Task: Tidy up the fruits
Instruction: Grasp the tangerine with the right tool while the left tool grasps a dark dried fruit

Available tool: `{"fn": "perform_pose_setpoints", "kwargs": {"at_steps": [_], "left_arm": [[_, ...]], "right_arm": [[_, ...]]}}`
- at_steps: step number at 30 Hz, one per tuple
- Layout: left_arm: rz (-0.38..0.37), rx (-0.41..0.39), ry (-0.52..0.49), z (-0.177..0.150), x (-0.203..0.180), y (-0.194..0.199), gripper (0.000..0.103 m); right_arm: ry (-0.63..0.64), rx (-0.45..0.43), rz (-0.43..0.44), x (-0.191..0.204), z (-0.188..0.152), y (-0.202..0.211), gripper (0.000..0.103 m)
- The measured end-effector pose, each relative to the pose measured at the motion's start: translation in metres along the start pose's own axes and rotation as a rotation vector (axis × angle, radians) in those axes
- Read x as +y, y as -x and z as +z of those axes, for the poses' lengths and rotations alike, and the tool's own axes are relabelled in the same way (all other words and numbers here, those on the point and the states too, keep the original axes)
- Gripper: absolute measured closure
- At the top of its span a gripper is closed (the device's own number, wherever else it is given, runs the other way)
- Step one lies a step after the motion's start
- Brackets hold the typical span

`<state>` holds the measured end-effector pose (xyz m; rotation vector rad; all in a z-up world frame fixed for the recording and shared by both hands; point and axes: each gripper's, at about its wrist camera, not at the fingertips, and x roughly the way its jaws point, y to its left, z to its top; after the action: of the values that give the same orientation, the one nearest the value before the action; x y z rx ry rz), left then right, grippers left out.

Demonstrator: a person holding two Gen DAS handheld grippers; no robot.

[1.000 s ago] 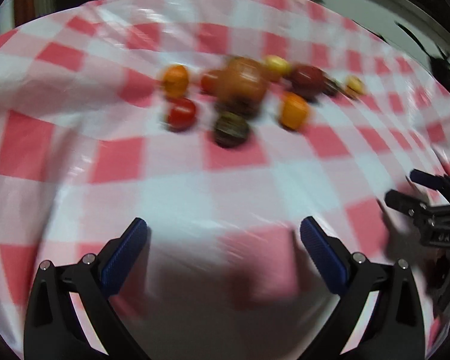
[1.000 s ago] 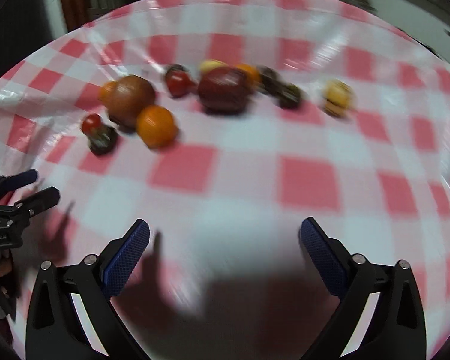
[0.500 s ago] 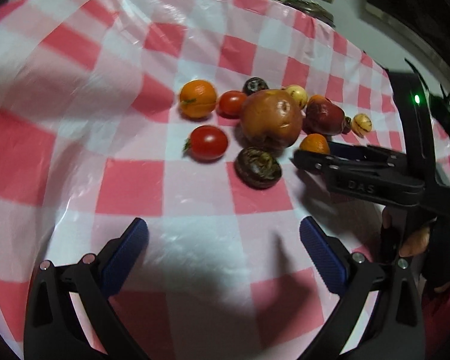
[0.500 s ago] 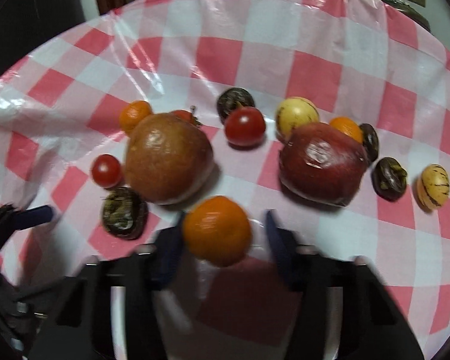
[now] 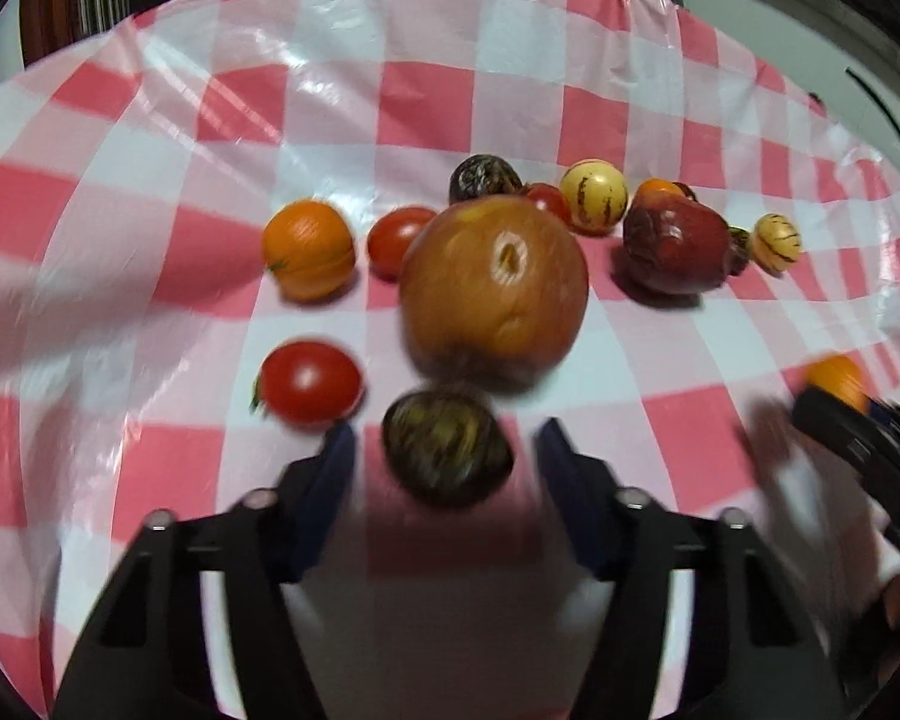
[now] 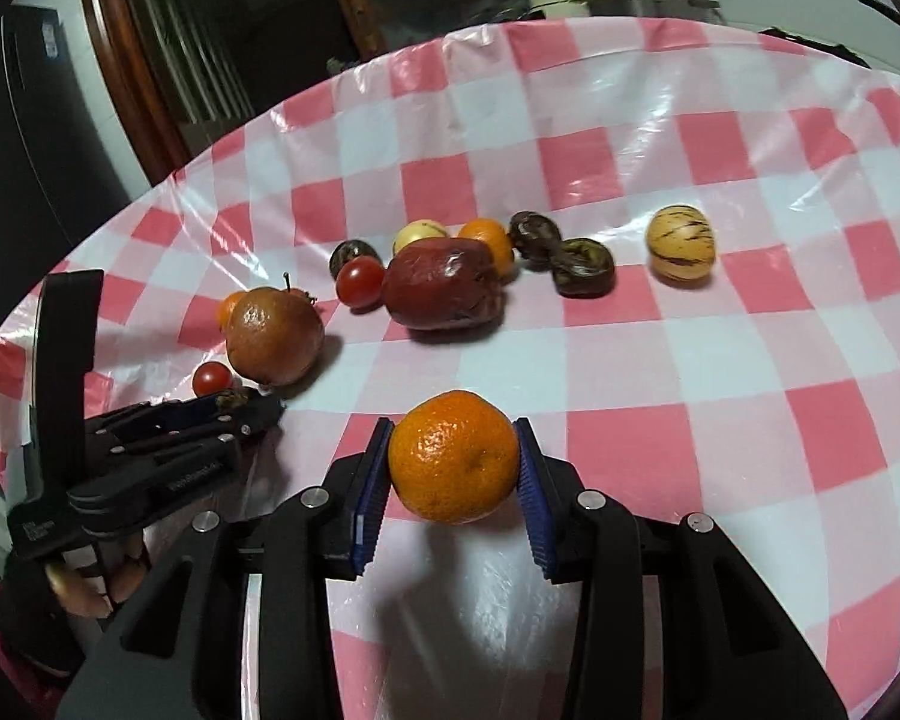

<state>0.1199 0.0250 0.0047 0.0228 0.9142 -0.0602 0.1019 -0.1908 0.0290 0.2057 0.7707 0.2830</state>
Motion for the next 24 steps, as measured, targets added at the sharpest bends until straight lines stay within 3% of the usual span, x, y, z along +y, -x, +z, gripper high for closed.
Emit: {"fn": "perform_pose_setpoints", "kwargs": {"at_steps": [1, 7, 11, 16, 24], "left_arm": [[0.022, -0.003, -0.018, 0.002, -0.005, -0.002, 0.061], [0.001, -0.046, -0.046, -0.011, -0.008, 0.015, 0.061], [-0.017, -0.091, -0.010, -0.016, -0.003, 0.031, 0.061], [0.003, -0.182, 0.042, -0.027, -0.005, 0.055, 0.061], [-0.015, -0.263, 0.096, -0.075, -0.003, 0.107, 0.061]], "right_arm": [[-0.001, 0.002, 0.004, -0.002, 0.000, 0.001, 0.063], [-0.011, 0.022, 0.003, -0.006, -0.001, -0.005, 0.063], [-0.003, 0.022, -0.025, -0.005, -0.002, -0.008, 0.064], [0.017, -0.027, -0.137, 0.000, -0.005, 0.002, 0.064], [0.108, -0.008, -0.270, 0.027, -0.060, 0.060, 0.064]]}}
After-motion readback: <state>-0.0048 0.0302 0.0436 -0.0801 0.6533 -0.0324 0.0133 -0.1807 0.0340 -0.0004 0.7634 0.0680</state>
